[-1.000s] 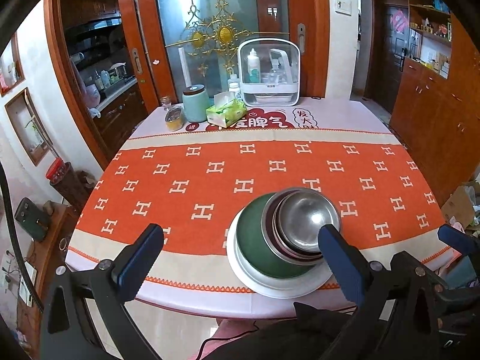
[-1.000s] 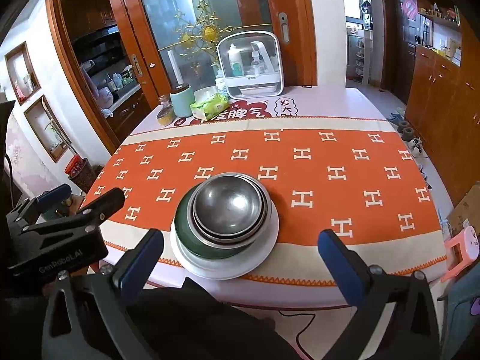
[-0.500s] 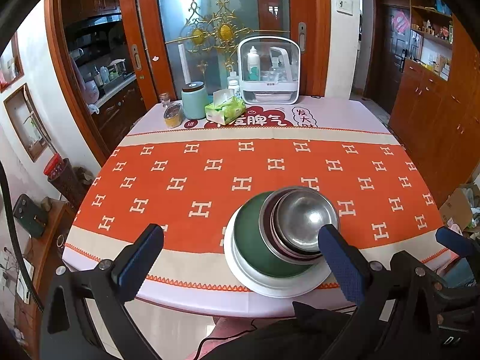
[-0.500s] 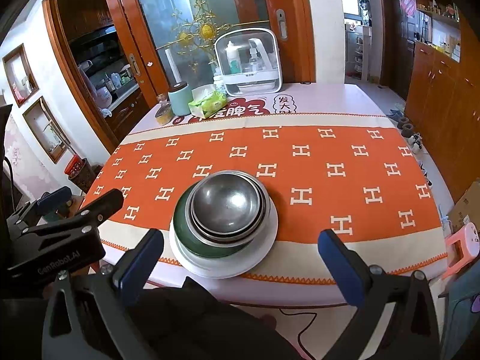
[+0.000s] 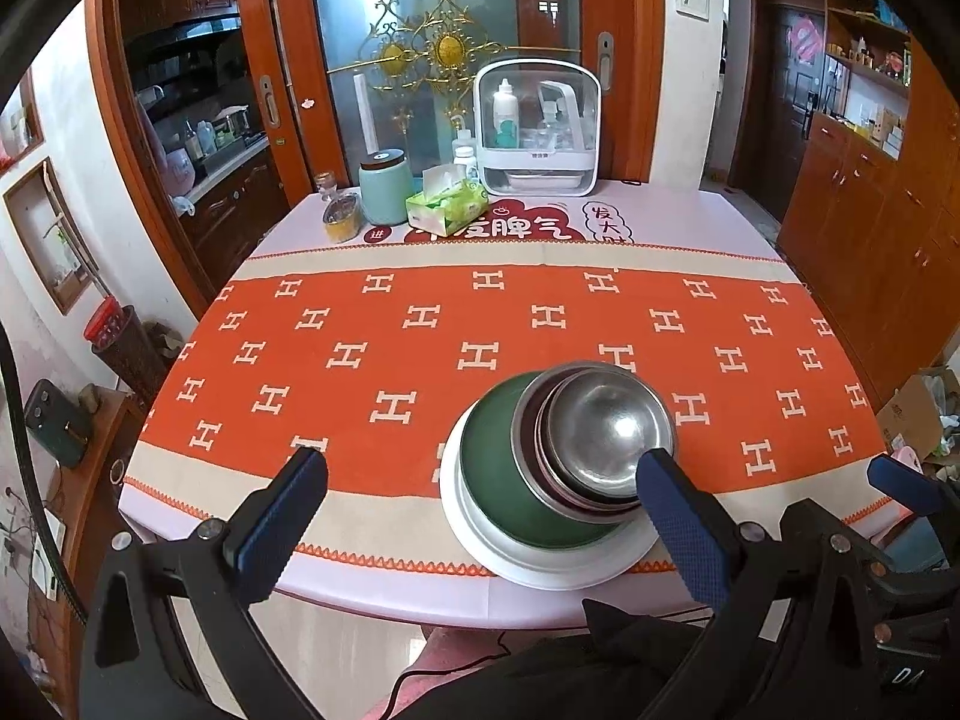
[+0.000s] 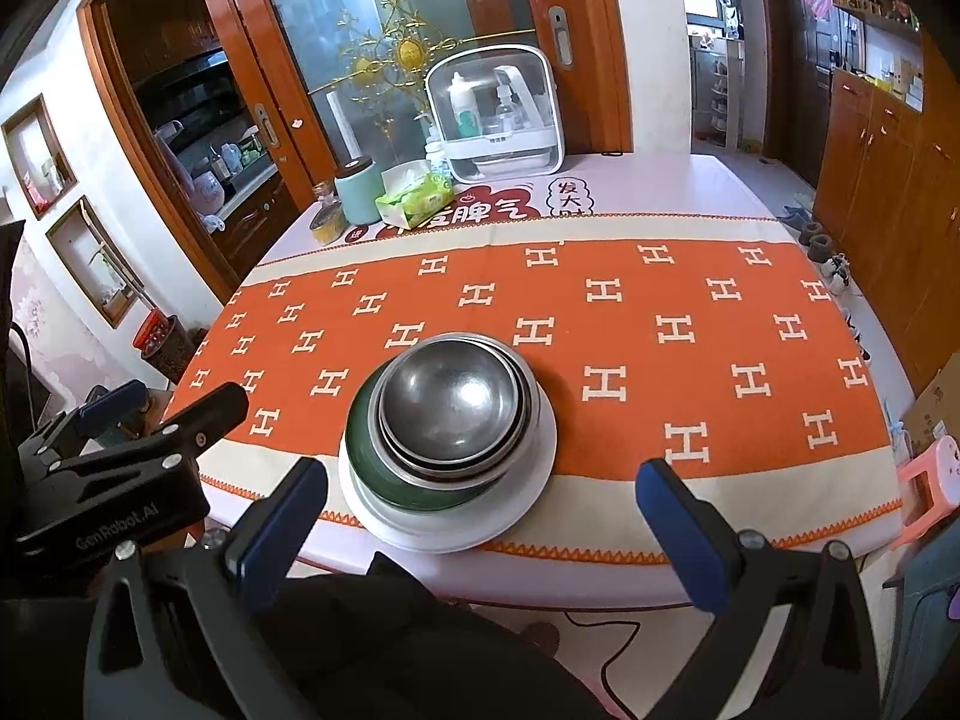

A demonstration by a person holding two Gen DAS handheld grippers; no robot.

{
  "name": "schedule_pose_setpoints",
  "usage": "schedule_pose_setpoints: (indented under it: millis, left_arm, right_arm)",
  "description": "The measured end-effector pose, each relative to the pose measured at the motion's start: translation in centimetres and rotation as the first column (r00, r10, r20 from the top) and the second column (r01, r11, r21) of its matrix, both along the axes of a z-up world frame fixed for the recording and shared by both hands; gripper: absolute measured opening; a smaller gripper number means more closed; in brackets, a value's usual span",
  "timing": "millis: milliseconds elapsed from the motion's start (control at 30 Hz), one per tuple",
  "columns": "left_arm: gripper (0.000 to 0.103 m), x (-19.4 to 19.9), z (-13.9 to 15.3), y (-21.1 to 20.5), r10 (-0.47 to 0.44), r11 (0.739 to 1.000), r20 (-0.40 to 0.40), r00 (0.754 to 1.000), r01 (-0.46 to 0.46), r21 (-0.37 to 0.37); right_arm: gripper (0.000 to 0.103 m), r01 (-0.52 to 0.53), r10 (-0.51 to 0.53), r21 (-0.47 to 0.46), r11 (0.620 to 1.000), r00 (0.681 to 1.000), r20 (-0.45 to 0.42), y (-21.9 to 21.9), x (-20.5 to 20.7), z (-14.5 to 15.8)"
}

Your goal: Organize plates and bowls

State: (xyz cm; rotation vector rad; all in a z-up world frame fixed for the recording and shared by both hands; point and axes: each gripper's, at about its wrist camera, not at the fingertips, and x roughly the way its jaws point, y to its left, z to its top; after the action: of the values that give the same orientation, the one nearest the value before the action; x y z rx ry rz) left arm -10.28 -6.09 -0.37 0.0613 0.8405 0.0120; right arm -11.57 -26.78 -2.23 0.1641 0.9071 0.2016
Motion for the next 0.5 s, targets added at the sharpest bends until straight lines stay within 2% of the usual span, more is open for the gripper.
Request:
schedule_pose_setpoints:
  millis: [500]
  left_arm:
    - [0.102,0.69,-0.35,-0.62,-0.002,1.0,-0.017,1.0,0.002,-0.002]
  right_arm:
    - [0.103,0.008,-0.008,0.003,1.0,1.0,-0.03,-0.46,0.85,-0.32]
